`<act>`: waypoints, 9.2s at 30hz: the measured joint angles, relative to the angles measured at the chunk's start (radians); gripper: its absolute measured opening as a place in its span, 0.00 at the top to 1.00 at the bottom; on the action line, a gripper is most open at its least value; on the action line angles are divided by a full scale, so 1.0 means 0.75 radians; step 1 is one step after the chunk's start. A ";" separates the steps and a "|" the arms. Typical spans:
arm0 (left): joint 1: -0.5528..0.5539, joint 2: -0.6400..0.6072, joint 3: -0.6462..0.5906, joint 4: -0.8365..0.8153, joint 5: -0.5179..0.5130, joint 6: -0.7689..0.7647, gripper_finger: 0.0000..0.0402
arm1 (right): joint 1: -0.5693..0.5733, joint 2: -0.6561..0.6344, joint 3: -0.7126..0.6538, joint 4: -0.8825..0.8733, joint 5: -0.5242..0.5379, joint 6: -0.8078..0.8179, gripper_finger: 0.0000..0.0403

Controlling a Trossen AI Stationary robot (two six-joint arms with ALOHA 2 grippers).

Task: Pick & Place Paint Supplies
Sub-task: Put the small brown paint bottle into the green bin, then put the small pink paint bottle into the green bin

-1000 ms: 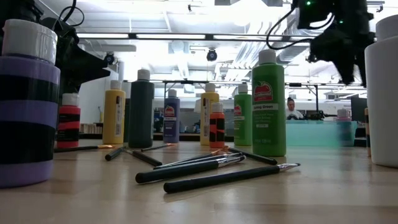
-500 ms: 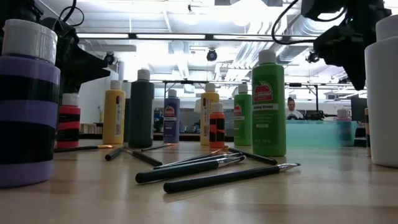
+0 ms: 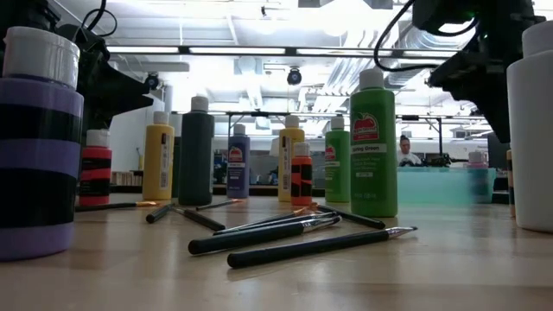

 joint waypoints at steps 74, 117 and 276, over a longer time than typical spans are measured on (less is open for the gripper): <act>0.000 0.000 0.000 0.000 -0.001 0.000 0.62 | -1.510 0.510 0.721 -0.118 0.425 -0.757 0.70; 0.000 -0.001 0.000 0.002 -0.016 0.000 0.62 | -1.680 0.614 0.721 -0.010 0.365 -0.584 0.44; 0.000 0.000 0.000 0.002 -0.014 0.000 0.62 | -1.170 -0.094 0.302 -0.206 0.626 -0.538 0.71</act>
